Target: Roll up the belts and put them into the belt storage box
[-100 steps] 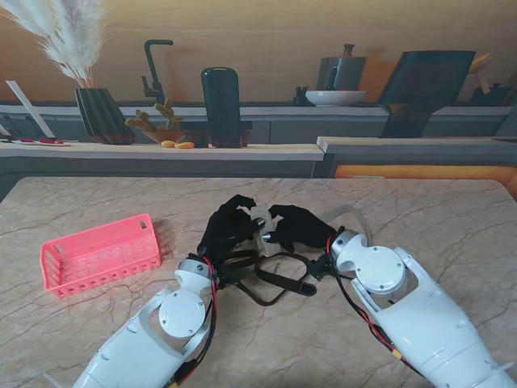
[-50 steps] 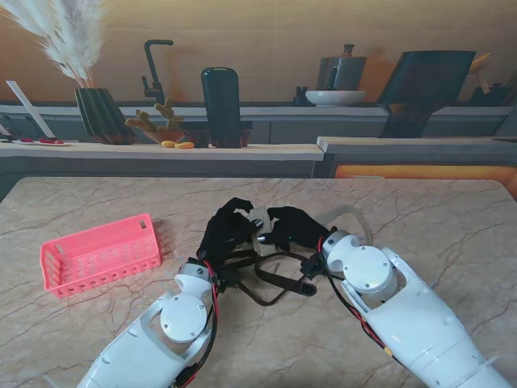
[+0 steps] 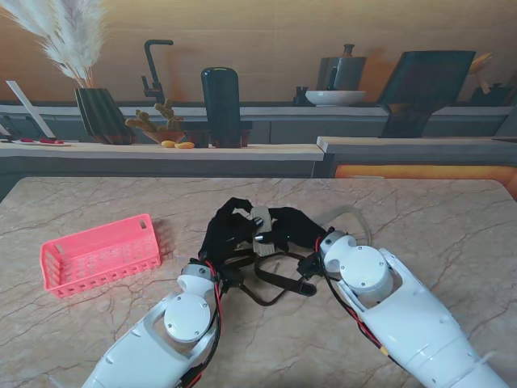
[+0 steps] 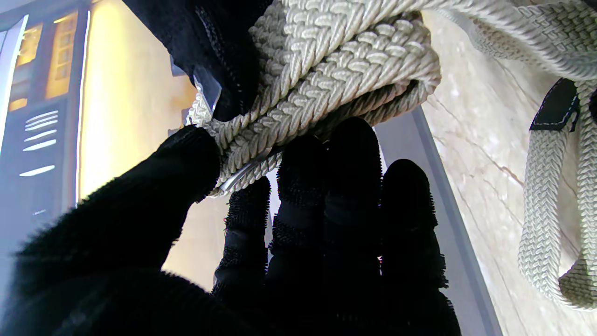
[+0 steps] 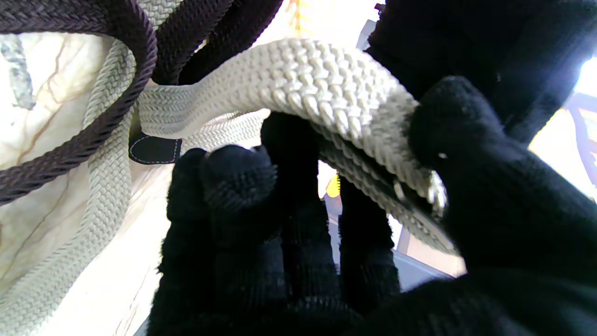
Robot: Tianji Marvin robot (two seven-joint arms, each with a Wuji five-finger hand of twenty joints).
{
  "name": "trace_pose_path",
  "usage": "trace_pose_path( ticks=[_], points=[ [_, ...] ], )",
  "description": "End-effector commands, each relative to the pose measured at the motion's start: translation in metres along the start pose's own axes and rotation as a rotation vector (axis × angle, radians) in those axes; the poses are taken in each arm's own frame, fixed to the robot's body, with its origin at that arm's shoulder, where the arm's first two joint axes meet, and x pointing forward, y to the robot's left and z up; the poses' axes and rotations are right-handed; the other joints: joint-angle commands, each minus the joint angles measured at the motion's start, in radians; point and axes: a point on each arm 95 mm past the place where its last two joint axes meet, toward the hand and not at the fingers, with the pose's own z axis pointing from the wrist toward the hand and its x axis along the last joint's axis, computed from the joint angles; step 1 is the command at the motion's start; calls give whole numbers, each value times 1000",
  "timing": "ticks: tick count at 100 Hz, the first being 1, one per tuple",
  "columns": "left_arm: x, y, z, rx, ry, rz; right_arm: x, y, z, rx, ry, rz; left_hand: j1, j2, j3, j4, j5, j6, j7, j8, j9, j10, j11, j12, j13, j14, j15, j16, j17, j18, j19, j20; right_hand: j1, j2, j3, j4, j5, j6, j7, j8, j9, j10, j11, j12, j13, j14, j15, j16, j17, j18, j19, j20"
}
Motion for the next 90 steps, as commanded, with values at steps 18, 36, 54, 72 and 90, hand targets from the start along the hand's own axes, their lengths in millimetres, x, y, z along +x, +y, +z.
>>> trace_pose_path(
  ticks=[18, 36, 54, 72, 90],
  points=[
    [11, 0, 4, -32, 62, 65, 11, -12, 0, -48, 9, -26, -82, 195, -82, 54, -93, -31, -230, -99, -307, -55, -247, -212, -180, -33, -81, 76, -156, 23, -89, 8, 32, 13, 98, -32, 232, -117, 174, -104, -49, -39, -62, -8, -78, -33, -29, 5, -66, 22, -4, -5],
    [12, -15, 6, -47, 140, 197, 20, -11, -5, -146, -67, 71, -158, 198, -240, 43, -173, -2, -463, -201, -449, -28, -361, -246, -317, 20, -193, 93, -263, 70, -166, 18, 30, 23, 145, -31, 238, -45, 183, -99, -36, 27, -10, 23, -58, 6, 40, 30, -70, 43, 31, 8],
    [10, -31, 6, -92, 263, 424, 27, -9, -9, -245, -162, 181, -167, 210, -313, 43, -181, -109, -551, -236, -490, -8, -419, -261, -387, 44, -277, 89, -302, 99, -217, 33, 46, 57, 143, -31, 242, 20, 180, -85, -24, 86, 31, 48, -15, 18, 101, 31, -30, 65, 92, 14],
    [5, -37, 4, -149, 331, 628, 31, -7, -11, -304, -265, 300, -160, 210, -349, 42, -146, -129, -546, -228, -453, 2, -387, -215, -389, 69, -290, 103, -307, 123, -224, 52, 56, 87, 130, -29, 241, 51, 178, -71, -21, 122, 65, 67, 20, 10, 139, 21, 10, 81, 137, 6],
    [3, -35, 7, -171, 392, 755, 34, -8, -13, -308, -363, 448, -124, 210, -355, 44, -230, -180, -414, -118, -465, 6, -348, -161, -392, 84, -264, 115, -313, 140, -201, 59, 61, 107, 122, -28, 242, 80, 177, -66, -13, 142, 80, 72, 46, 9, 153, 7, 37, 98, 162, -5]
  ],
)
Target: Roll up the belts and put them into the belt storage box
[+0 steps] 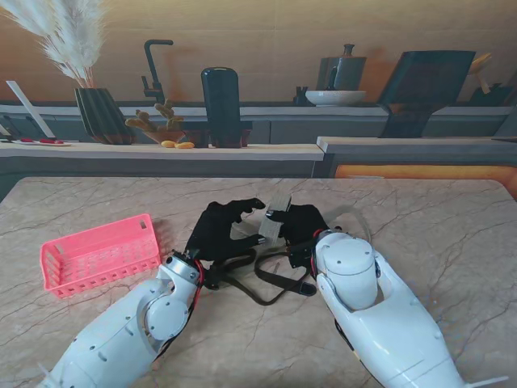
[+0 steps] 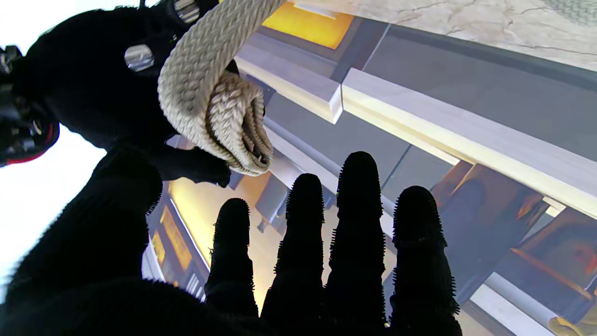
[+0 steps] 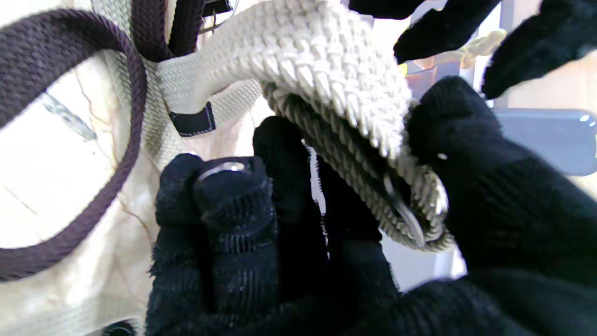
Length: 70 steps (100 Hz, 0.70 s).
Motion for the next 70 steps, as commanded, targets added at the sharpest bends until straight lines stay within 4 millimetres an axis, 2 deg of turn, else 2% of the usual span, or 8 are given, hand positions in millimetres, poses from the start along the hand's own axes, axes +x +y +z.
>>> trace_pose_path(
  ticks=[1, 12, 15, 24, 38, 51, 63, 70],
  points=[
    [-2, 0, 1, -18, -1, 4, 5, -7, -3, 15, -4, 42, 16, 27, -15, 13, -52, -34, 35, 22, -15, 8, 15, 14, -21, 14, 15, 15, -20, 18, 17, 19, 68, 122, 94, -6, 136, -72, 167, 44, 31, 82, 39, 15, 64, -30, 41, -8, 19, 20, 55, -6],
    [-1, 1, 3, -31, 25, 34, 6, -9, -5, 29, -71, 113, 15, 8, -3, 15, -100, -41, -24, -18, -50, 2, 1, 5, -34, 12, 17, 10, -27, 18, 19, 12, 78, 150, 77, -1, 131, -60, 165, 53, 24, 96, 54, 22, 66, -30, 57, -19, 22, 27, 72, -18],
    [-1, 2, 3, -32, 32, 39, 6, -9, -5, 35, -88, 132, -9, -11, 50, 11, -122, -53, -25, -41, -67, -4, 4, 5, -39, 7, 21, 7, -27, 18, 22, 6, 79, 158, 75, -1, 128, -56, 165, 55, 23, 98, 55, 23, 67, -30, 59, -20, 22, 27, 74, -20],
    [0, 2, 4, -28, 58, 47, 7, -10, -7, 45, -145, 197, -25, -44, 111, 7, -124, -89, -74, -63, -77, -27, 42, 32, -33, -13, 40, 16, -19, 2, 25, 3, 96, 196, 52, 2, 115, -40, 164, 76, 9, 121, 83, 39, 71, -36, 95, -20, 29, 25, 105, -22],
    [-1, 0, 4, -19, 102, 85, 7, -9, -9, 73, -199, 254, -54, -76, 191, -7, -134, -97, 29, 42, -49, -41, 108, 73, -6, -30, 74, 29, 6, -5, 45, 6, 105, 264, 11, 10, 102, -25, 144, 123, -10, 144, 139, 70, 108, -67, 162, -20, 95, -10, 196, -3],
    [-3, 0, 4, -26, 124, 98, 8, -9, -12, 105, -247, 310, -89, -90, 208, -17, -134, -103, 125, 104, -25, -51, 142, 94, 12, -41, 94, 33, 21, -9, 57, 0, 117, 286, -8, 18, 94, -9, 133, 161, -17, 170, 171, 85, 172, -88, 220, -24, 193, -23, 287, 20],
    [-5, 0, 3, -31, 149, 119, 8, -8, -13, 144, -287, 355, -106, -102, 222, -21, -132, -108, 137, 102, -22, -63, 158, 104, 22, -58, 108, 38, 32, -16, 64, -1, 120, 290, -13, 27, 94, 2, 130, 176, -15, 181, 188, 90, 204, -136, 286, -16, 293, -52, 349, 23],
    [-5, 0, 3, -28, 164, 134, 8, -7, -14, 170, -314, 394, -109, -108, 241, -25, -133, -106, 153, 97, -16, -69, 177, 114, 30, -65, 120, 41, 40, -20, 70, -3, 125, 290, -17, 29, 91, 10, 128, 181, -18, 189, 191, 91, 204, -147, 309, -9, 317, -56, 363, 20]
  ],
)
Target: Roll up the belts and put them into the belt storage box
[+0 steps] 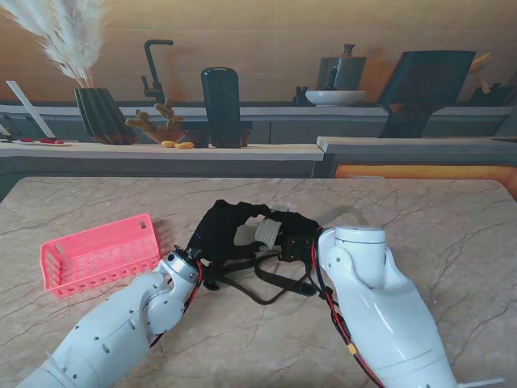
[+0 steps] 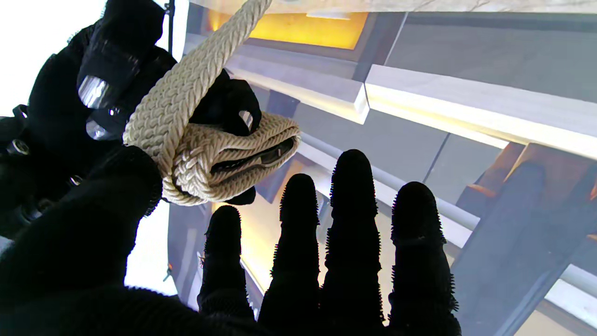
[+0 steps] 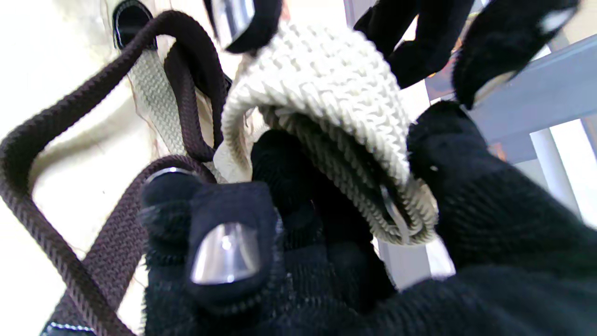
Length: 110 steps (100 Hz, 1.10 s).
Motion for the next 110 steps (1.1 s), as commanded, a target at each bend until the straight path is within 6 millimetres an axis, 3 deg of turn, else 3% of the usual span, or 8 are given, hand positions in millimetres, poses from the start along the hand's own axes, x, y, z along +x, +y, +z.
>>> trace_pose_path(
  ticks=[1, 52, 67, 70, 78, 92, 102, 110],
  points=[
    [-1, 0, -1, 1, 12, 13, 2, -4, -2, 27, -10, 29, -18, -35, 41, -26, -28, -32, 44, 9, 22, -30, 39, 20, 16, -28, 20, 17, 6, -19, 29, -6, 107, 151, 64, 30, 101, -99, 128, 42, -19, 165, 50, 22, 64, -120, 58, 13, 92, -75, 176, 32],
    [3, 9, 0, -46, 93, 24, -3, 1, -1, 79, -54, 78, 5, -87, 160, -34, -24, -47, 39, -70, 47, -59, 80, 21, 50, -54, 43, 11, 37, -30, 44, -13, 114, 154, 50, 42, 101, -90, 121, 50, -14, 170, 57, 22, 63, -141, 84, 25, 132, -87, 185, 23],
    [6, 12, 2, -41, 93, 15, -4, 1, -1, 83, -57, 83, 117, -34, 149, -27, -25, -38, 158, -27, 85, -64, 123, 24, 77, -62, 69, 2, 57, -40, 63, -10, 114, 152, 49, 44, 101, -90, 120, 51, -16, 170, 57, 21, 63, -141, 83, 25, 130, -86, 184, 21],
    [6, 12, 2, -38, 95, 16, -4, 1, -1, 84, -58, 84, 150, -11, 146, -23, -7, -30, 186, -16, 109, -68, 141, 28, 93, -70, 78, 0, 68, -45, 69, -9, 115, 153, 49, 44, 101, -90, 120, 51, -16, 170, 57, 21, 63, -141, 83, 25, 130, -86, 183, 21],
    [8, 12, 2, -32, 92, 4, -5, 1, -1, 83, -60, 83, 277, -14, 90, -66, 13, -14, 227, 0, 173, -73, 117, 123, 117, -79, 96, -15, 84, -58, 77, -13, 113, 156, 48, 44, 102, -90, 119, 51, -15, 170, 57, 21, 63, -141, 83, 25, 128, -85, 182, 21],
    [9, 12, 2, -15, 84, -23, -5, 3, -1, 83, -71, 89, 399, 28, 41, -61, 69, 25, 313, -14, 261, -67, 17, 147, 154, -92, 103, -30, 112, -75, 86, -19, 113, 159, 45, 47, 101, -89, 117, 52, -16, 169, 57, 20, 63, -140, 81, 25, 124, -84, 180, 20],
    [10, 12, 2, -6, 82, -44, -6, 5, -1, 93, -85, 90, 434, 31, 53, -68, 176, 52, 369, -59, 319, -46, -70, 73, 199, -109, 94, -46, 151, -93, 83, -31, 114, 161, 42, 48, 99, -85, 114, 52, -18, 170, 56, 19, 63, -139, 79, 24, 123, -84, 179, 19],
    [11, 12, 3, 0, 79, -60, -7, 7, -1, 106, -103, 83, 444, 13, 71, -70, 337, 79, 375, -141, 381, -23, -99, 11, 263, -122, 85, -62, 194, -99, 80, -47, 115, 164, 39, 51, 101, -80, 112, 52, -17, 173, 55, 19, 63, -138, 77, 23, 119, -81, 177, 19]
  ],
)
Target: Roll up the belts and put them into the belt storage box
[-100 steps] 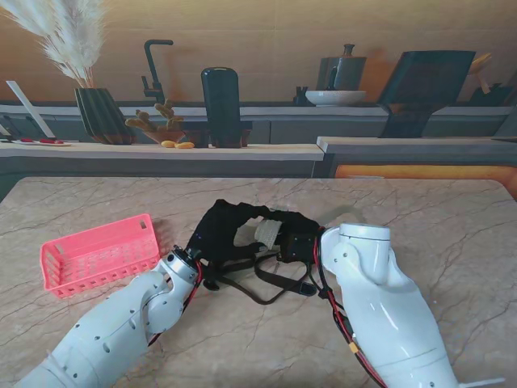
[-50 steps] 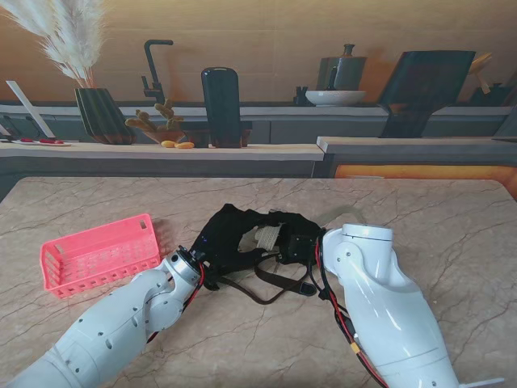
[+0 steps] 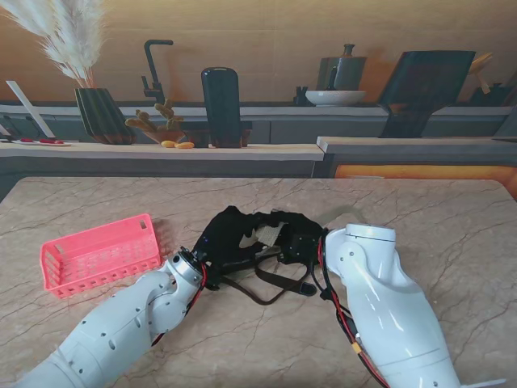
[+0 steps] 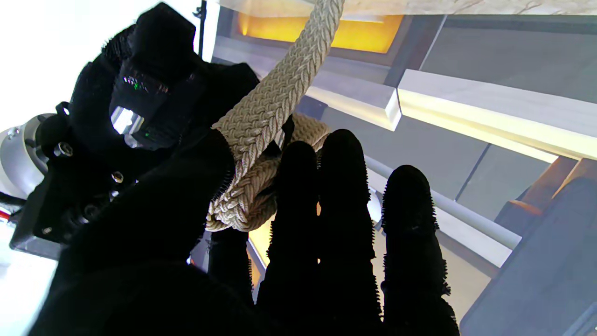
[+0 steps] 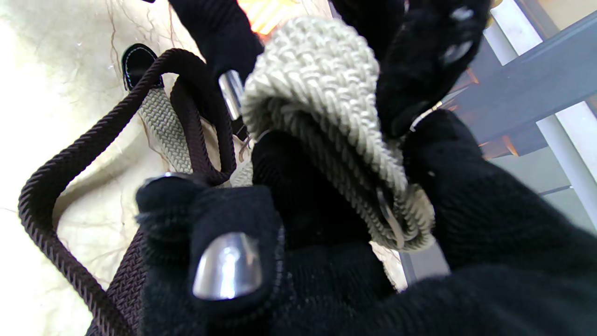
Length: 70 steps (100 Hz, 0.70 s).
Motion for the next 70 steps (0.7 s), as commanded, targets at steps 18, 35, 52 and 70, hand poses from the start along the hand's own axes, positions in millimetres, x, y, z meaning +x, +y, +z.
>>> trace_pose_path(
  ticks=[18, 35, 52, 70],
  points=[
    [6, 3, 1, 27, 6, -17, -5, 4, 2, 31, -105, -70, 40, 17, 138, -1, 281, 68, 217, -87, 93, 1, -6, -97, 114, -61, -10, -25, 73, -36, 2, -58, 117, 117, 52, 58, 114, -89, 110, 26, -18, 184, 45, 5, 61, -113, 32, 9, 63, -62, 168, 21],
    [8, 0, 3, 65, -10, -36, -6, 5, 9, 30, -128, -104, -53, -58, 275, 26, 296, 89, 278, -89, 123, -13, 37, -94, 152, -85, 4, -28, 100, -44, -14, -86, 119, 118, 37, 63, 109, -85, 90, 23, -31, 189, 30, -4, 60, -87, 12, -3, 34, -47, 161, 20],
    [8, 1, 3, 80, -75, -92, -7, 7, 12, 25, -126, -140, -112, -99, 369, 65, 292, 85, 321, -53, 133, -21, 71, -53, 162, -91, 38, -13, 111, -42, -22, -97, 89, 111, 11, 76, 92, -71, 43, 0, -74, 191, -15, -34, 46, -21, -81, -51, -55, -14, 116, 17],
    [9, 1, 1, 98, -182, -199, -8, 11, 14, 23, -82, -256, -141, -125, 429, 94, 307, 73, 333, -32, 152, -16, 86, -35, 182, -88, 55, -10, 128, -33, -23, -104, -101, 109, 14, 167, 27, -58, -278, 196, -213, 167, -115, -95, -124, 40, -248, -57, -241, 11, -29, 22]
  ],
)
